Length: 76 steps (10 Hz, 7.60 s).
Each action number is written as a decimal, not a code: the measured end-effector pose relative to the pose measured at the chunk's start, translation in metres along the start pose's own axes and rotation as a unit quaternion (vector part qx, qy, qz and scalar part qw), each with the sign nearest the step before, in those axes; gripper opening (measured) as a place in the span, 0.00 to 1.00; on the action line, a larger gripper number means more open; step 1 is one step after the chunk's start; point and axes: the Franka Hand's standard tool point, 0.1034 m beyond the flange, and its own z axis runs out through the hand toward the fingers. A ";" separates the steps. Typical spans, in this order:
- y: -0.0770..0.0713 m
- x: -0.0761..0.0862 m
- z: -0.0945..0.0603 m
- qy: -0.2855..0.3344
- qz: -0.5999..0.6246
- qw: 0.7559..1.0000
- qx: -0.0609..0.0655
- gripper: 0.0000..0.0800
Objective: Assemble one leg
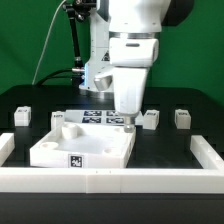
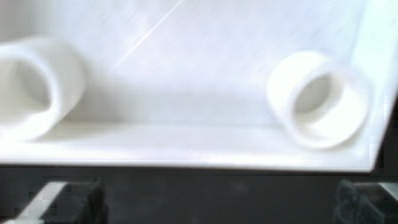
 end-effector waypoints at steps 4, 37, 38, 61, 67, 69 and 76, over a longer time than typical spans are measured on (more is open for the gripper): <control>-0.011 -0.027 0.003 0.003 0.007 1.000 -0.007 0.81; -0.054 -0.031 0.053 0.006 -0.096 0.995 -0.017 0.08; -0.055 -0.021 0.053 0.007 -0.097 0.995 -0.015 0.08; -0.028 0.054 0.052 0.021 -0.088 0.996 -0.014 0.81; -0.056 0.055 0.005 0.011 -0.034 0.999 -0.031 0.81; -0.058 0.057 0.001 0.011 -0.019 0.999 -0.036 0.81; -0.067 0.051 0.006 0.042 0.320 0.946 -0.023 0.81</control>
Offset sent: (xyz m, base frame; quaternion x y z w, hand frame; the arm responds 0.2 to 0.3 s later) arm 0.0000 0.0000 0.0000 0.0000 0.0000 0.0000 1.0000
